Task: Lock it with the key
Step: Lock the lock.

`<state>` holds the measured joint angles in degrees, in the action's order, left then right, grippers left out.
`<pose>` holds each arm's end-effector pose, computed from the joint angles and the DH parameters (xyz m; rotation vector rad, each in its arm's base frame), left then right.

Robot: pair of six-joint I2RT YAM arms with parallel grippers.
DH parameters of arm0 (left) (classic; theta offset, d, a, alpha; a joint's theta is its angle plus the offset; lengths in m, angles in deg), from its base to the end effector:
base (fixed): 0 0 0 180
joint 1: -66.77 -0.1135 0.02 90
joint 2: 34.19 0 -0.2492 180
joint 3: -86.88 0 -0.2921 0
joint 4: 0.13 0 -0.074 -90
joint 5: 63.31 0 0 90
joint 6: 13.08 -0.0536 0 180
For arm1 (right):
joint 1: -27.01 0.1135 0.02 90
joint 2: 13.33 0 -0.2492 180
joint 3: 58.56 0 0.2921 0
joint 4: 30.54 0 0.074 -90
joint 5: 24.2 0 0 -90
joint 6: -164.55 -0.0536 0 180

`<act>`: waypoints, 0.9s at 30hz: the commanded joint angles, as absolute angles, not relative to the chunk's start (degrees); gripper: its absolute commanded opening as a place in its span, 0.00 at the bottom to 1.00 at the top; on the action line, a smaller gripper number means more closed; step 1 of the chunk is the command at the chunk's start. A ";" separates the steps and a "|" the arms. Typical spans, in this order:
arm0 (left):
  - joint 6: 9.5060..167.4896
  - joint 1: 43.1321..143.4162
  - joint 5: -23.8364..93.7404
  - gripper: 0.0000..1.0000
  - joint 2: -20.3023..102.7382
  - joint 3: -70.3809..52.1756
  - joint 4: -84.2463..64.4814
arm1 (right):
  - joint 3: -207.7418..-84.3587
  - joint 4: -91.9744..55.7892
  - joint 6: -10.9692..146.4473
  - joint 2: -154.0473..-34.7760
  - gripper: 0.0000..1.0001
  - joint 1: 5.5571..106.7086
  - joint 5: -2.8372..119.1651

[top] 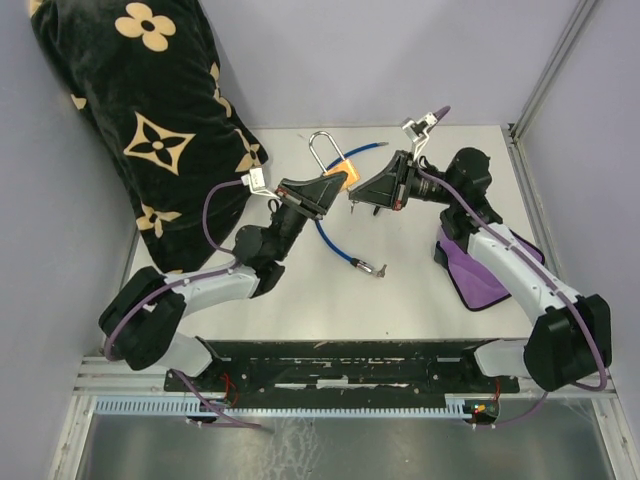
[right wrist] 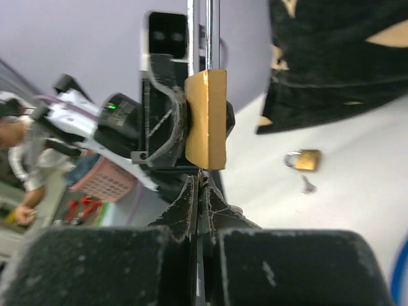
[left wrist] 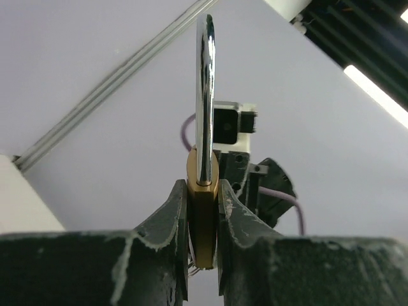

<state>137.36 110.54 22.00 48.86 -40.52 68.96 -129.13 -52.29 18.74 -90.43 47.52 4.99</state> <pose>0.2494 -0.2329 0.2924 -0.2332 0.9942 -1.6444 0.3125 0.1669 0.3495 -0.5815 1.6094 1.7235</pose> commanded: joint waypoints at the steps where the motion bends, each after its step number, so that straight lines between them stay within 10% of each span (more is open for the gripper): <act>1: 114.31 113.49 19.17 0.03 42.40 -32.70 61.34 | -134.40 -27.09 40.77 -83.33 0.02 48.32 3.80; 8: 132.42 110.69 17.24 0.03 44.08 -33.94 64.51 | -126.31 -69.97 8.28 -88.04 0.02 48.07 -0.71; 13: 154.49 108.48 19.56 0.03 53.39 -32.46 80.78 | -126.72 -63.96 13.34 -85.20 0.02 48.01 0.27; 21: 116.71 115.04 14.02 0.03 42.37 -30.97 60.41 | -127.39 -54.30 20.46 -83.71 0.02 47.42 -0.67; 27: 149.48 109.41 16.67 0.03 54.13 -32.75 85.90 | -127.15 -67.82 9.71 -85.58 0.02 47.38 -2.26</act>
